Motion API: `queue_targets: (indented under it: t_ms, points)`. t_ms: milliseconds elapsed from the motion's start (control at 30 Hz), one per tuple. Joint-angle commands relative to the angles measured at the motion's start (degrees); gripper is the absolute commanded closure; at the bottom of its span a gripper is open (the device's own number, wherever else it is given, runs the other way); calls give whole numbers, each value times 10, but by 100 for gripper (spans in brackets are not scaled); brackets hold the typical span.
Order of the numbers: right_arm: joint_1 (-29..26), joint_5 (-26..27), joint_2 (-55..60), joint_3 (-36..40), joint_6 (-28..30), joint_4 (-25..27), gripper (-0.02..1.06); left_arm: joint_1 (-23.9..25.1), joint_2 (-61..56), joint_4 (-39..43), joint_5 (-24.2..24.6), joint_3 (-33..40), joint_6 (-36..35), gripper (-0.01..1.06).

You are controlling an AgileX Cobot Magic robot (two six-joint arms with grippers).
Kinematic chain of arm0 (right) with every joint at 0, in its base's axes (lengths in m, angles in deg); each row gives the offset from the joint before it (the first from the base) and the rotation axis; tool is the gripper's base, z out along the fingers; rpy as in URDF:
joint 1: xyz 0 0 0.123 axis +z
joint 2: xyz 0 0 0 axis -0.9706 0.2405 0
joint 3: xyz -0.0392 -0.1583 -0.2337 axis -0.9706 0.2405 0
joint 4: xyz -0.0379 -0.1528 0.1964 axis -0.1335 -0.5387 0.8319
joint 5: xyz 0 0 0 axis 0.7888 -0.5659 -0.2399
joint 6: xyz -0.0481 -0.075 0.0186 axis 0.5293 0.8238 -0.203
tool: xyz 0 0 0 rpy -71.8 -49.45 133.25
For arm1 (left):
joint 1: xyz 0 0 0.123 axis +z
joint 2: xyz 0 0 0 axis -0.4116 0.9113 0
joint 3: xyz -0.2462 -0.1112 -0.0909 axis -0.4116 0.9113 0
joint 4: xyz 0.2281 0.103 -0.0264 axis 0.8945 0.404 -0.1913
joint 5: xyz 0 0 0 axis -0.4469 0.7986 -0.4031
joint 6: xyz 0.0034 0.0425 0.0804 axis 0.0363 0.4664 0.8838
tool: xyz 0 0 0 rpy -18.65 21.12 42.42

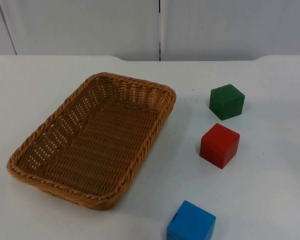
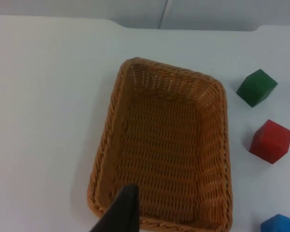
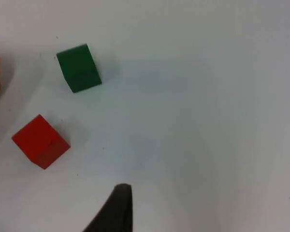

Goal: Pick up one cube with each hand and place exactly two cubes into the same basket, leaving the remaining cube outside.

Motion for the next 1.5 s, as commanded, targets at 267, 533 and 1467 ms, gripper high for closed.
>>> queue_targets:
  t_ms: [267, 533, 1467]
  points:
    - [-2, 18, 80, -7, 3, 15, -1, 1, 82, -74, -15, -4, 79, 3]
    - [-2, 47, 122, -7, 14, 17, -1, 1, 167, -166, -29, -4, 178, 3]
    - [0, 28, 398, -225, 161, 160, -1, -135, 265, -294, -153, -6, 298, 3]
